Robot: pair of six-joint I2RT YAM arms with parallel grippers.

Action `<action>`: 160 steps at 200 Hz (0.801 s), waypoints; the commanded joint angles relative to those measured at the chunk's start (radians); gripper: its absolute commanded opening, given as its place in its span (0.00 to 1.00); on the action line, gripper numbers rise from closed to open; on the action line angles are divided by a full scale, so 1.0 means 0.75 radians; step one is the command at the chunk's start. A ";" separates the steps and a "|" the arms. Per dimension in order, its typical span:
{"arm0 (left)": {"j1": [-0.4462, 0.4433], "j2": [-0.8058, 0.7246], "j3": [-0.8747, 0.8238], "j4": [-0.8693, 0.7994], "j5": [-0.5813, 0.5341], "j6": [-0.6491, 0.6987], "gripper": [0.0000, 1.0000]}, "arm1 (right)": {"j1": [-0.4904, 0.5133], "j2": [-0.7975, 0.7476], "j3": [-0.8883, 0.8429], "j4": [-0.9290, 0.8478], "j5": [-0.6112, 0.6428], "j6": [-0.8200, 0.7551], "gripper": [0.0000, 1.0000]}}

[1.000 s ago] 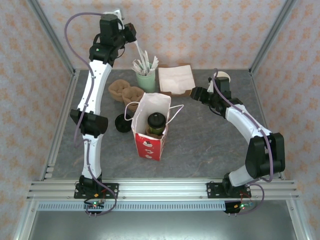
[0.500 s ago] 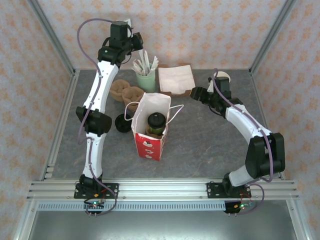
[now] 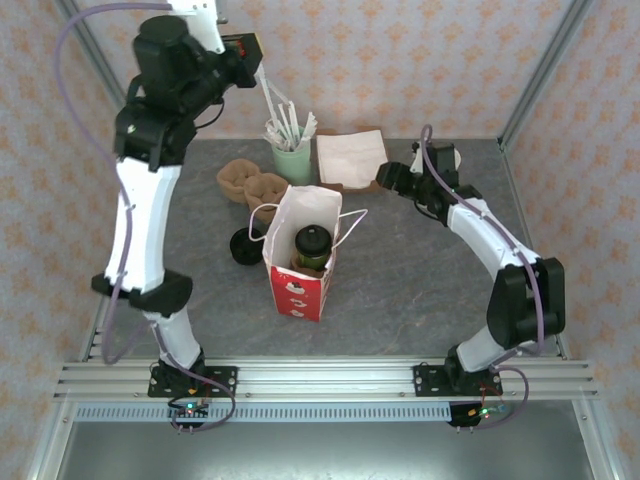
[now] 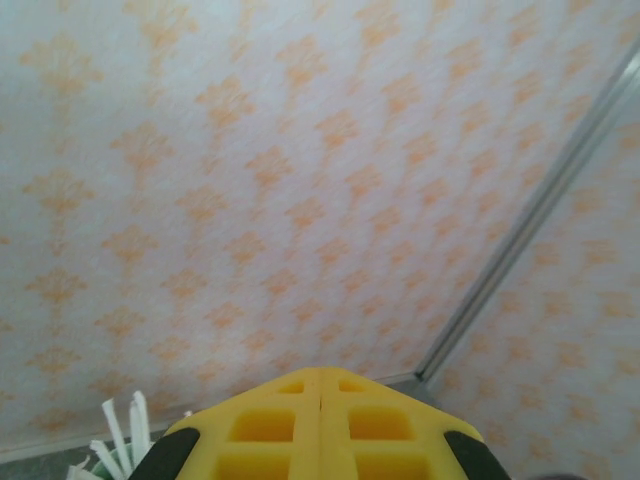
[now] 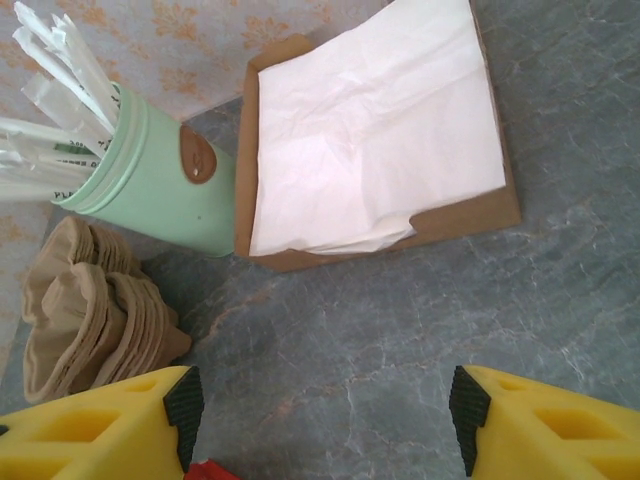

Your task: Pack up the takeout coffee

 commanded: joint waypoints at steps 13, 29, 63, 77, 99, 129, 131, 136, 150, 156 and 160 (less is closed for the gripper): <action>-0.087 -0.220 -0.246 -0.062 0.076 0.039 0.00 | 0.042 0.137 0.143 -0.007 0.085 0.016 0.69; -0.122 -0.340 -0.386 -0.035 0.081 0.022 0.00 | 0.067 0.212 0.219 -0.004 0.105 0.002 0.69; -0.143 -0.538 -0.649 0.007 0.128 -0.045 0.00 | 0.111 0.351 0.369 -0.016 0.159 -0.029 0.69; -0.154 -0.605 -0.768 0.022 0.131 -0.071 0.00 | 0.124 0.405 0.422 -0.014 0.172 -0.037 0.69; -0.168 -0.696 -0.955 0.064 0.160 -0.112 0.00 | 0.144 0.493 0.497 -0.005 0.213 -0.062 0.69; -0.213 -0.778 -1.176 0.092 0.186 -0.138 0.00 | 0.161 0.634 0.627 -0.035 0.275 -0.078 0.68; -0.216 -0.781 -1.188 0.093 0.189 -0.138 0.00 | 0.164 0.640 0.634 -0.035 0.281 -0.080 0.68; -0.226 -0.789 -1.214 0.093 0.193 -0.138 0.00 | 0.168 0.659 0.651 -0.036 0.297 -0.088 0.69; -0.242 -0.808 -1.266 0.073 0.190 -0.136 0.00 | 0.179 0.725 0.723 -0.057 0.334 -0.110 0.69; -0.247 -0.816 -1.287 0.065 0.187 -0.134 0.00 | 0.182 0.759 0.766 -0.076 0.350 -0.114 0.69; -0.248 -0.823 -1.303 0.060 0.184 -0.134 0.00 | 0.185 0.783 0.789 -0.089 0.359 -0.120 0.69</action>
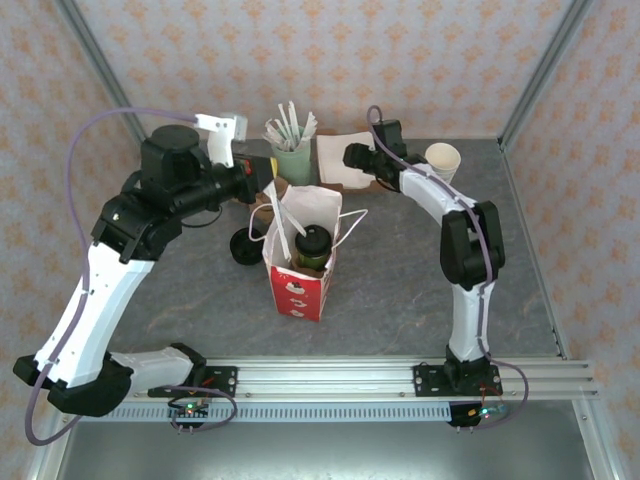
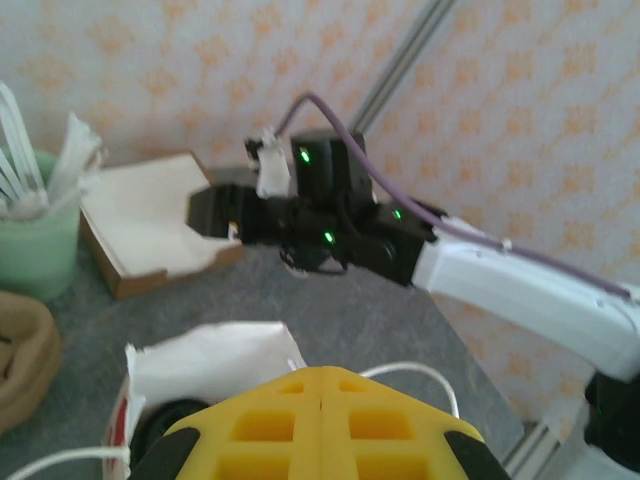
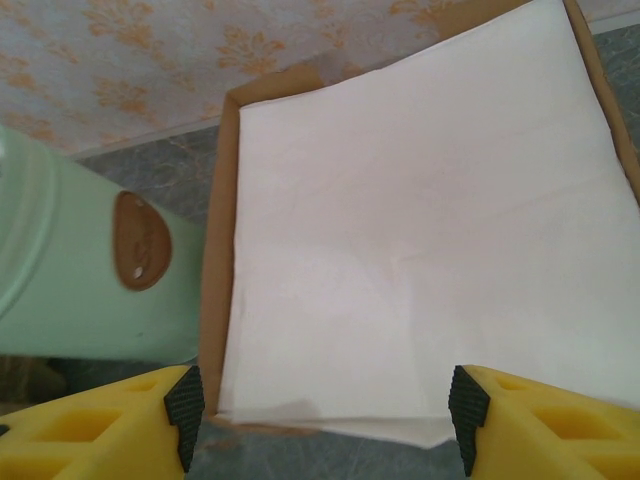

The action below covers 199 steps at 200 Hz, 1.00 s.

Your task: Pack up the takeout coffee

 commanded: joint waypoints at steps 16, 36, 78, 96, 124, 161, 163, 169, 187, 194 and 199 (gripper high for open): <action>-0.024 -0.078 -0.134 0.030 0.023 -0.024 0.00 | 0.027 0.197 0.253 -0.120 0.163 -0.082 0.70; -0.030 -0.104 -0.212 0.044 0.029 -0.035 0.00 | 0.033 0.314 0.401 -0.194 0.202 -0.096 0.70; -0.034 -0.144 -0.270 0.041 0.052 -0.008 0.31 | 0.042 0.510 0.663 -0.340 0.306 -0.151 0.76; -0.034 -0.167 -0.265 0.033 0.033 0.017 0.39 | 0.047 0.557 0.734 -0.371 0.361 -0.181 0.80; -0.034 -0.174 -0.224 0.007 0.000 0.057 0.41 | 0.048 0.617 0.820 -0.410 0.410 -0.220 0.85; -0.035 -0.162 -0.211 0.002 -0.006 0.061 0.41 | 0.049 0.695 0.922 -0.463 0.419 -0.253 0.86; -0.036 -0.163 -0.211 0.003 -0.007 0.061 0.41 | 0.049 0.696 0.924 -0.462 0.420 -0.254 0.86; -0.034 -0.164 -0.213 0.006 -0.008 0.060 0.41 | 0.050 0.704 0.926 -0.463 0.418 -0.256 0.86; -0.034 -0.166 -0.217 0.006 -0.015 0.059 0.41 | 0.048 0.715 0.929 -0.459 0.408 -0.257 0.86; -0.035 -0.166 -0.217 0.006 -0.018 0.057 0.41 | 0.049 0.721 0.931 -0.458 0.407 -0.255 0.85; -0.035 -0.167 -0.219 0.006 -0.018 0.057 0.41 | 0.048 0.725 0.933 -0.460 0.406 -0.255 0.85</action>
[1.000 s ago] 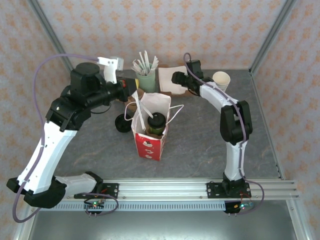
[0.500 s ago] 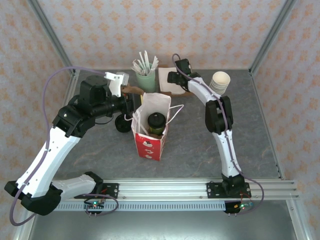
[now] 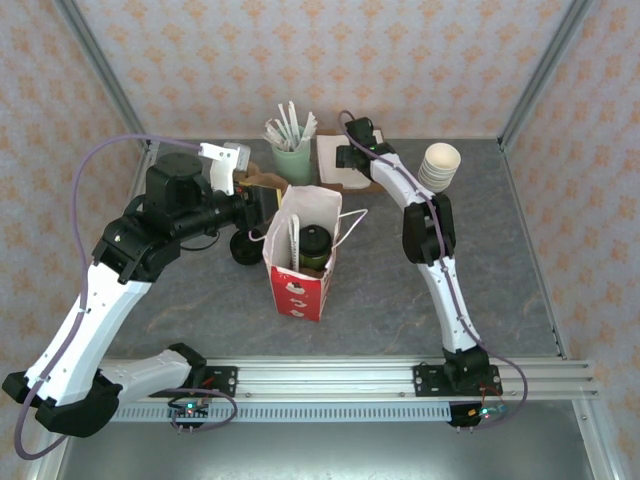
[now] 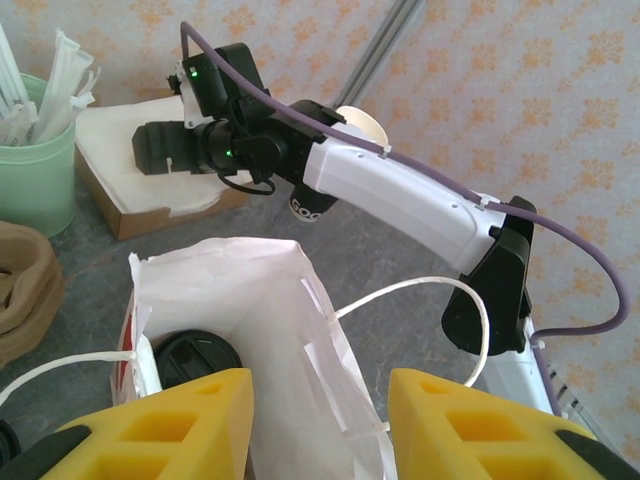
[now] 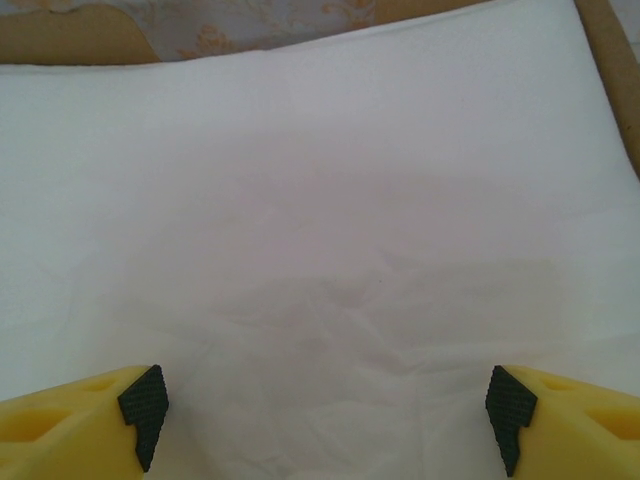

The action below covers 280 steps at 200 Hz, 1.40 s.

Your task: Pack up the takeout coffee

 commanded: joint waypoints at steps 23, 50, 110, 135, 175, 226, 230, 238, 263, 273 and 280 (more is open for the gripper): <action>-0.011 -0.012 0.018 0.002 -0.024 0.022 0.41 | 0.007 0.052 0.057 -0.047 0.025 -0.027 0.84; -0.011 -0.019 0.010 0.003 -0.027 0.017 0.41 | 0.008 0.074 0.069 -0.055 0.015 -0.030 0.81; -0.011 -0.042 0.009 -0.011 -0.044 0.017 0.41 | 0.008 0.087 0.110 -0.089 -0.023 -0.038 0.67; -0.010 -0.040 0.008 -0.011 -0.042 0.013 0.41 | 0.009 0.067 0.120 -0.095 -0.049 -0.035 0.62; -0.010 -0.042 0.009 -0.019 -0.043 0.015 0.42 | 0.007 0.006 0.120 -0.091 -0.086 -0.035 0.50; -0.010 -0.050 0.009 -0.032 -0.048 0.022 0.43 | 0.013 -0.069 0.124 -0.095 -0.105 -0.038 0.31; -0.011 -0.051 0.009 -0.032 -0.048 0.024 0.43 | 0.017 -0.079 0.125 -0.096 -0.105 -0.044 0.31; -0.011 -0.052 0.009 -0.033 -0.048 0.025 0.43 | 0.019 -0.101 0.126 -0.101 -0.100 -0.051 0.30; -0.010 -0.053 0.009 -0.032 -0.051 0.023 0.43 | 0.035 -0.183 0.157 -0.132 -0.094 -0.071 0.27; -0.011 -0.054 0.011 -0.032 -0.052 0.026 0.43 | 0.039 -0.219 0.176 -0.152 -0.085 -0.076 0.25; -0.010 -0.056 0.010 -0.030 -0.054 0.025 0.43 | 0.043 -0.244 0.190 -0.167 -0.084 -0.080 0.23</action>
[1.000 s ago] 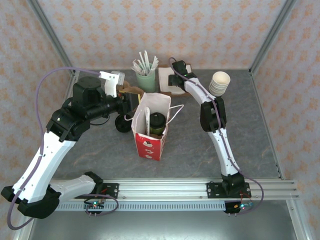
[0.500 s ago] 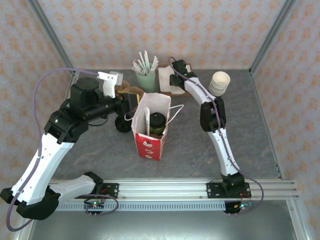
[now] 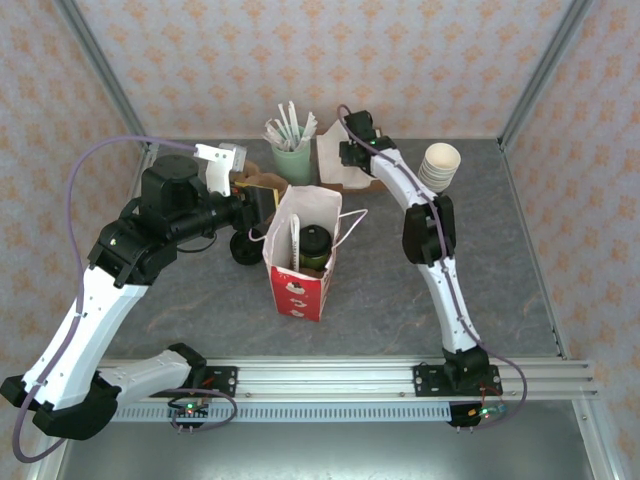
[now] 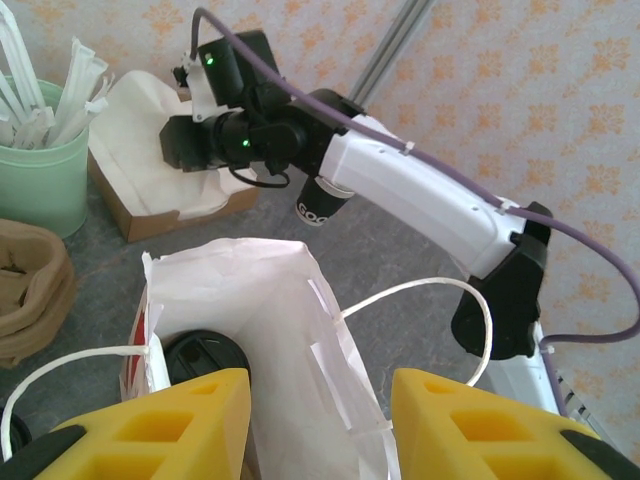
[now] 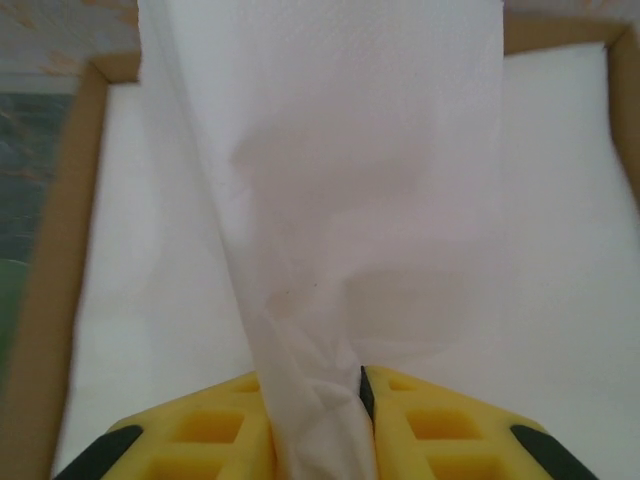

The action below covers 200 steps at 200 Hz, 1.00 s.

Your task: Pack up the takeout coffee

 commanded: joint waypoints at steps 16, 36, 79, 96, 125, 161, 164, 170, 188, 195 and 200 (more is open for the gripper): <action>-0.011 -0.036 0.008 -0.013 -0.037 0.028 0.43 | 0.034 -0.245 0.107 -0.080 0.045 -0.036 0.20; -0.010 -0.037 0.005 -0.009 -0.037 0.029 0.43 | 0.049 -0.333 0.109 -0.122 0.059 -0.049 0.12; -0.011 -0.065 -0.027 0.004 -0.073 0.029 0.43 | 0.098 -0.562 0.097 -0.234 0.036 -0.013 0.02; -0.010 -0.073 -0.042 -0.003 -0.121 0.030 0.43 | 0.114 -0.649 0.096 -0.290 0.010 0.036 0.00; -0.010 -0.092 -0.087 0.012 -0.186 0.029 0.45 | 0.136 -0.801 0.062 -0.366 -0.082 0.174 0.00; -0.010 -0.109 -0.141 0.040 -0.220 0.025 0.44 | 0.140 -1.020 -0.111 -0.337 -0.344 0.416 0.00; -0.010 -0.111 -0.145 0.042 -0.224 0.024 0.44 | 0.139 -1.034 -0.129 -0.333 -0.362 0.437 0.00; -0.010 -0.115 -0.155 0.045 -0.235 0.022 0.44 | 0.143 -1.078 -0.175 -0.320 -0.389 0.475 0.00; -0.010 -0.126 -0.183 0.041 -0.301 0.017 0.44 | 0.151 -1.198 -0.320 -0.253 -0.477 0.571 0.00; -0.010 -0.132 -0.196 0.041 -0.324 0.016 0.44 | 0.158 -1.250 -0.383 -0.214 -0.496 0.605 0.00; -0.011 -0.136 -0.205 0.042 -0.337 0.017 0.44 | 0.164 -1.286 -0.427 -0.187 -0.504 0.628 0.00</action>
